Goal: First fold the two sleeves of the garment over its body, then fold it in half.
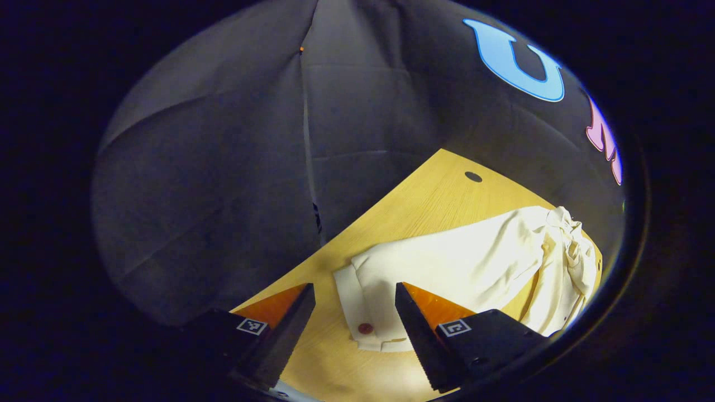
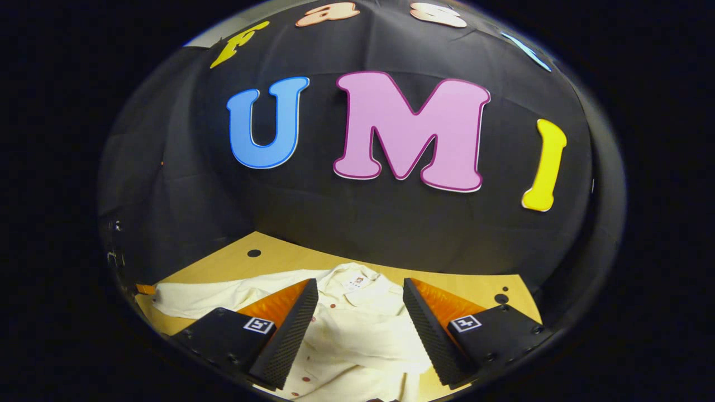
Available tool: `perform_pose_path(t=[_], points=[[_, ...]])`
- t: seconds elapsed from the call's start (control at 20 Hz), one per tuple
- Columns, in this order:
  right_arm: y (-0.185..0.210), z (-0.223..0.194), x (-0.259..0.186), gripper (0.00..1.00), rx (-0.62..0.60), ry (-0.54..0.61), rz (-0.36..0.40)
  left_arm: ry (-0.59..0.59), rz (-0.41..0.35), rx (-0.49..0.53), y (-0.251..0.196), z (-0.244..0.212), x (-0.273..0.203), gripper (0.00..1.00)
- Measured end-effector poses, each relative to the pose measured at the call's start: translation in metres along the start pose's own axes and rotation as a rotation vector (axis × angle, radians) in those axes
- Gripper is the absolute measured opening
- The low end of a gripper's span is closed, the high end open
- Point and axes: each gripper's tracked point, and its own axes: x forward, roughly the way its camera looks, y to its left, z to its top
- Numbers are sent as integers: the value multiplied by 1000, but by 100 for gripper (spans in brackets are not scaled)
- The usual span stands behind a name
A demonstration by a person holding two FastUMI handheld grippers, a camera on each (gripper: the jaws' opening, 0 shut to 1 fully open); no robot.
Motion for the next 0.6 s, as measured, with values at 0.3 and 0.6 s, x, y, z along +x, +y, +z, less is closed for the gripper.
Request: perform_pose_path(t=[0.3,0.6], points=[[-31,-4,-60,97,-82,7,-38,105,5,-48,-5,-19,25,69],[-52,-18,-110,97,-23,13,-98,136,-35,-27,-11,-20,30,51]])
